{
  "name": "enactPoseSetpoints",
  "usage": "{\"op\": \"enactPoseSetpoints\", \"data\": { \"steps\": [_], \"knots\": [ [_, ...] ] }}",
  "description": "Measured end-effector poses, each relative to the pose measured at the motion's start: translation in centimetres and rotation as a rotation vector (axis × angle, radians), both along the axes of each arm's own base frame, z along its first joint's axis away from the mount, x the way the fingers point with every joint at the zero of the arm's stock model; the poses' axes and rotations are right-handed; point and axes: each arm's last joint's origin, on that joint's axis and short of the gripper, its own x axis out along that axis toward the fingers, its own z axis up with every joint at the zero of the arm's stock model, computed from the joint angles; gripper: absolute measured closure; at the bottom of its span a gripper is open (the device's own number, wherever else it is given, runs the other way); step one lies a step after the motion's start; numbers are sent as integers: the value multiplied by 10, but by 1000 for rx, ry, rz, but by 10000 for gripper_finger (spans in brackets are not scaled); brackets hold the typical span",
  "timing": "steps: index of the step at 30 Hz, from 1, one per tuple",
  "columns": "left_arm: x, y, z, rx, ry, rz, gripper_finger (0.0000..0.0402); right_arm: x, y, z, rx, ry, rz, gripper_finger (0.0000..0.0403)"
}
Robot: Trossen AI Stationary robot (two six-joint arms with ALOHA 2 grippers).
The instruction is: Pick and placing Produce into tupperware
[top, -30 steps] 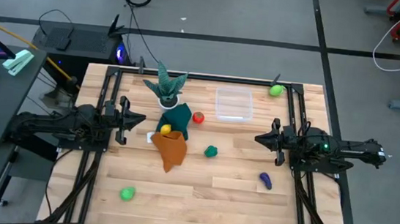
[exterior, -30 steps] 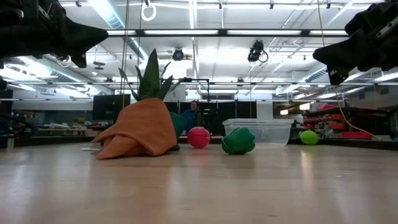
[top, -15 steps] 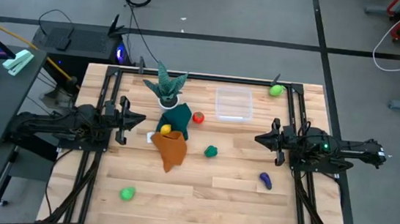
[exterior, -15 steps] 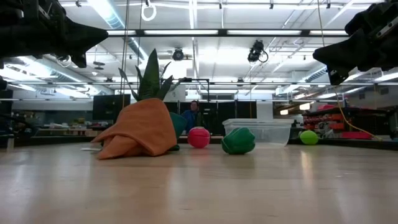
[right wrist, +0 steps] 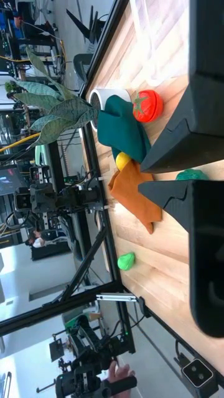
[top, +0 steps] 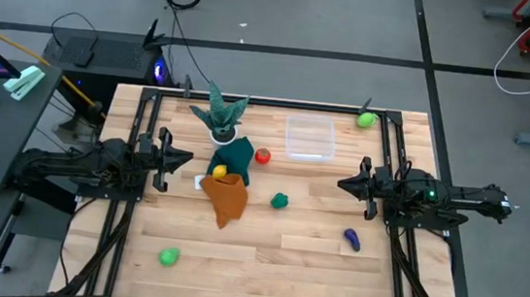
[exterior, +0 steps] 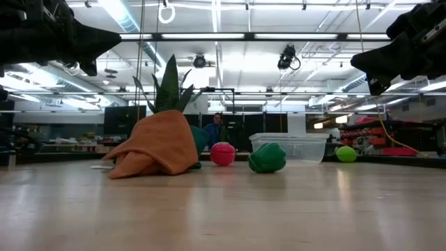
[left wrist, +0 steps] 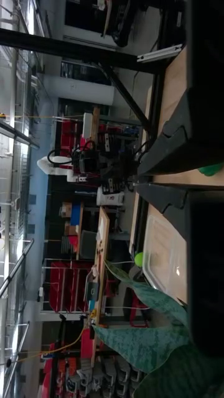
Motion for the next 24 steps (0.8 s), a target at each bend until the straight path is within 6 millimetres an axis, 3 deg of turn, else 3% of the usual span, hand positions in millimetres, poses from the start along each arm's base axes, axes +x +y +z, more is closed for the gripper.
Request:
{"op": "enactPoseSetpoints", "data": {
  "steps": [24],
  "knots": [
    [0,0,0,0,-1,0,368,0,0,0,0,0,0,402]
  ]
}}
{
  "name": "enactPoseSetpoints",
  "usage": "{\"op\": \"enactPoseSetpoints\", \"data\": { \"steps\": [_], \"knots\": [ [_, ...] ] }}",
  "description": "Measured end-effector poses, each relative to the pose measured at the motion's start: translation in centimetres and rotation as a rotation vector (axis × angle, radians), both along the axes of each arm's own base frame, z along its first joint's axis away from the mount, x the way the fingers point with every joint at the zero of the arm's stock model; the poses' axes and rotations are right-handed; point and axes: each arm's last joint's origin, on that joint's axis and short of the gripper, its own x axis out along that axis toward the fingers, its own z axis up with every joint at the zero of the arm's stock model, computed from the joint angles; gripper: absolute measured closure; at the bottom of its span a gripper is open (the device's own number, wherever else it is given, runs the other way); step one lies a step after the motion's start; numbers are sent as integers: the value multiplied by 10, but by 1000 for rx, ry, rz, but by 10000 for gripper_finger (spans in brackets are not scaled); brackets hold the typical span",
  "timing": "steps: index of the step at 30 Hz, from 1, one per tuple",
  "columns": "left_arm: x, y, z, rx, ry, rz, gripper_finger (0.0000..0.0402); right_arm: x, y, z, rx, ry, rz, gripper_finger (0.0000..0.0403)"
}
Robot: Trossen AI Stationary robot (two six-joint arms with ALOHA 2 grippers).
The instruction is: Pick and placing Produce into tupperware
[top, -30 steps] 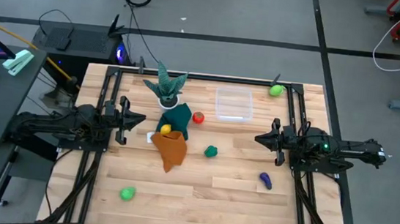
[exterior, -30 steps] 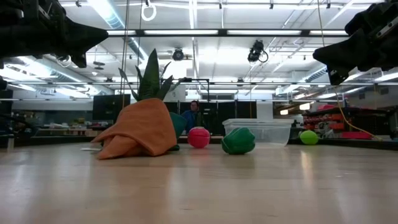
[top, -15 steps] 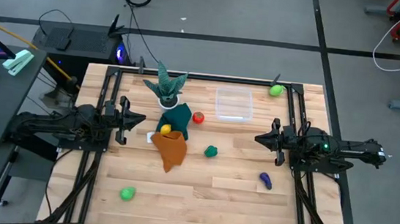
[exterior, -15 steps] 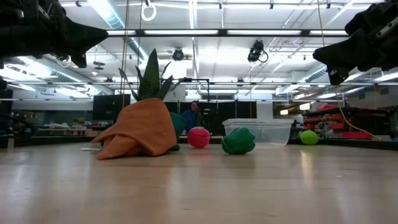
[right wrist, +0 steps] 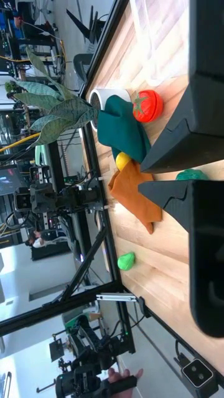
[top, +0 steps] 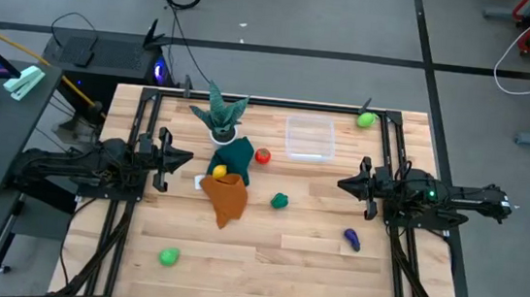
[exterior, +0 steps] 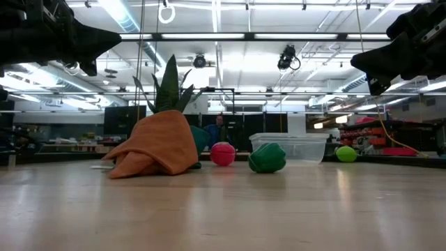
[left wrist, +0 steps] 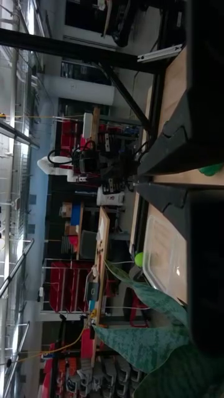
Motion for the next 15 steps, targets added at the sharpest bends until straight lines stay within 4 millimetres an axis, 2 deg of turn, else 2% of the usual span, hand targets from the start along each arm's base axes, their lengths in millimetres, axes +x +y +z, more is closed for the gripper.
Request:
{"op": "enactPoseSetpoints", "data": {
  "steps": [15],
  "knots": [
    [0,0,1,-7,-7,-2,363,0,0,0,0,0,0,402]
  ]
}}
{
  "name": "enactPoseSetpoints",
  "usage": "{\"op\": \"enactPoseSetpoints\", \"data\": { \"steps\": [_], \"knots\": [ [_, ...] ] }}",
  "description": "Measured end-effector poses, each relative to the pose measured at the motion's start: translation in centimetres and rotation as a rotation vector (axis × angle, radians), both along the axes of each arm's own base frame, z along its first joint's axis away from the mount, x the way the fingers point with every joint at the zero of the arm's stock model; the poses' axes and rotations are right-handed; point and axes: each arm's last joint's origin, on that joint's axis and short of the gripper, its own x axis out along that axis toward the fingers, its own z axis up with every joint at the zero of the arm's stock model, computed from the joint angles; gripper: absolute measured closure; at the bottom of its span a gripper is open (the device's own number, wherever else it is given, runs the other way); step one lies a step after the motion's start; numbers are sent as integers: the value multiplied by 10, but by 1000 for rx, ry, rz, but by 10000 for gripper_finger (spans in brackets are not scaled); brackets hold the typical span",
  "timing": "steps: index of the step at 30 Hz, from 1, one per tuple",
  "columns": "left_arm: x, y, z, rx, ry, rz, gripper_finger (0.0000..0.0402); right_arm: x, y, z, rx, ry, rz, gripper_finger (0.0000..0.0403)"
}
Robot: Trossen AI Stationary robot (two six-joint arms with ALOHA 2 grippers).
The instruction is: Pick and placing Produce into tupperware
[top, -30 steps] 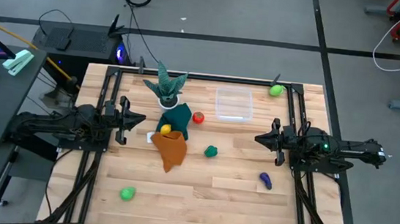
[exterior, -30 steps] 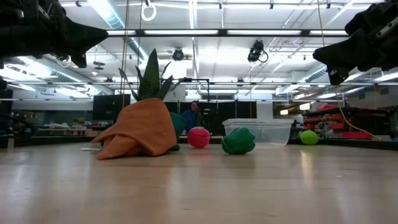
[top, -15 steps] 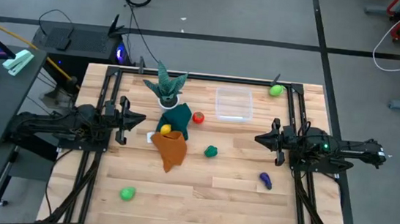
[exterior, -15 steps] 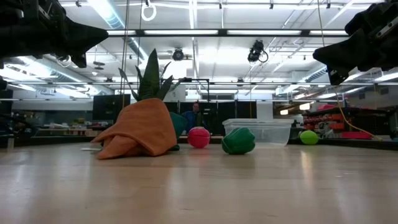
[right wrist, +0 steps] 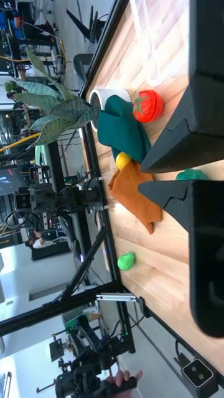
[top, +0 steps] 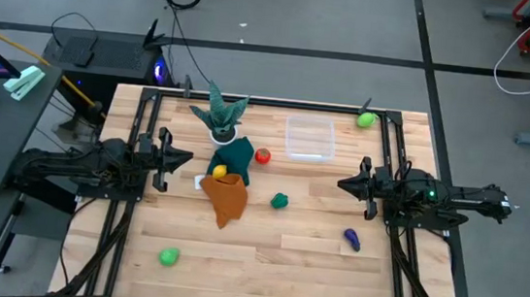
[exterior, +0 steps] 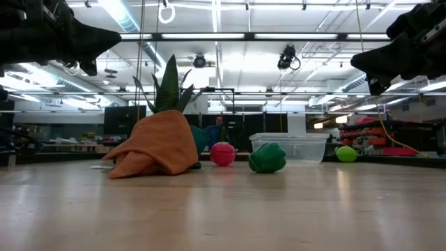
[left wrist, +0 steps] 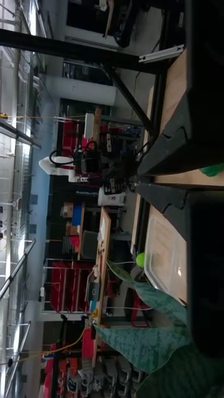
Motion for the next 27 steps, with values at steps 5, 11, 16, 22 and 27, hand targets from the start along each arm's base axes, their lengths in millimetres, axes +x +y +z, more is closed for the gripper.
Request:
{"op": "enactPoseSetpoints", "data": {
  "steps": [5,11,16,22,27],
  "knots": [
    [0,0,0,-12,-3,-3,367,0,0,0,0,-1,0,402],
    [-1,0,4,-10,-51,-3,376,0,0,2,84,-26,-10,402],
    [-5,2,14,-112,-183,33,384,0,-1,7,222,-79,-16,402],
    [-9,6,20,-273,-296,156,390,-1,-5,13,536,-184,-127,402],
    [-10,7,19,-276,-295,183,382,-3,-9,14,788,-280,-238,402]
  ]
}}
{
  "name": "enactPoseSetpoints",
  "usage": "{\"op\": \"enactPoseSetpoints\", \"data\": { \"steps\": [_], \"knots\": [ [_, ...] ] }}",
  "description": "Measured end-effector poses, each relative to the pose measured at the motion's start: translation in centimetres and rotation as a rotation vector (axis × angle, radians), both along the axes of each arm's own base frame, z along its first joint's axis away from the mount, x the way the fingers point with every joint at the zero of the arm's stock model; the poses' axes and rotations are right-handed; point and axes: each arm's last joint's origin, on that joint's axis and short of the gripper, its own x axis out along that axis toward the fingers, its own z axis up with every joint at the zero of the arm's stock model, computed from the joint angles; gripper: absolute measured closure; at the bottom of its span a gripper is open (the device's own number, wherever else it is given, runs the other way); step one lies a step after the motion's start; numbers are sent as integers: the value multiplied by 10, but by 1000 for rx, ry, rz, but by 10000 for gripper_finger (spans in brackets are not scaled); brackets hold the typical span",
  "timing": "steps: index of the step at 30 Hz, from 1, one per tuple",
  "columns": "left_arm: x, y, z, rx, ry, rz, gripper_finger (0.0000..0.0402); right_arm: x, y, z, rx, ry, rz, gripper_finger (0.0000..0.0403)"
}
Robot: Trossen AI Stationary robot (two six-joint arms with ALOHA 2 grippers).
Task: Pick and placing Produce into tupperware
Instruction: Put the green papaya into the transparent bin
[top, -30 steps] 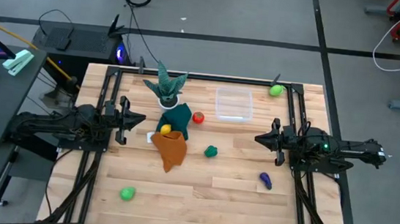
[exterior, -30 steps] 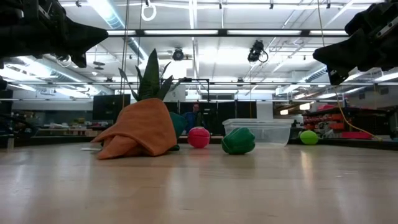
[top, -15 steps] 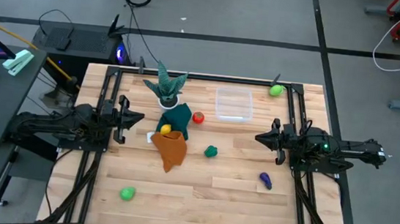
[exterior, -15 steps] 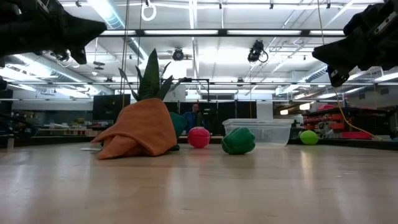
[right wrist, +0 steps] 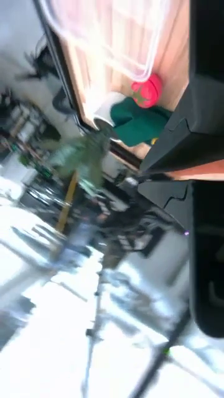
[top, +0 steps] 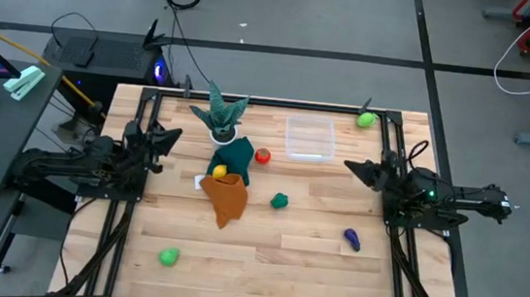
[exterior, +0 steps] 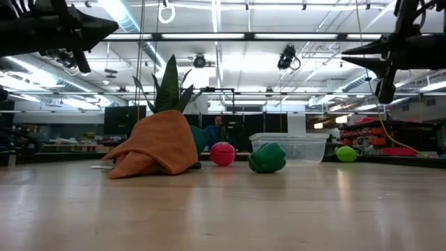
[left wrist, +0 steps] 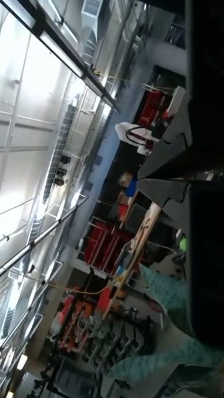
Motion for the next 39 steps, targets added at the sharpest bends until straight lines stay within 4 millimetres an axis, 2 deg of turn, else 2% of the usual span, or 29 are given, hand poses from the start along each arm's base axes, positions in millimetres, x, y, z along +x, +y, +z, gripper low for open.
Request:
{"op": "enactPoseSetpoints", "data": {
  "steps": [8,16,22,29,35,39],
  "knots": [
    [-1,0,2,-87,-62,-33,381,-2,-3,3,67,-56,-97,402],
    [7,-1,10,-92,87,-94,383,-4,-3,13,31,-91,-111,402],
    [16,-3,30,-51,243,-184,369,-15,-3,44,-102,-77,-143,402],
    [33,-4,54,-73,475,-243,369,-42,-4,84,-186,143,-139,402],
    [55,-5,74,-127,519,-309,378,-69,-4,123,-247,271,-119,402],
    [70,-10,89,-124,579,-347,387,-79,-3,146,-286,375,-92,397]
  ]
}}
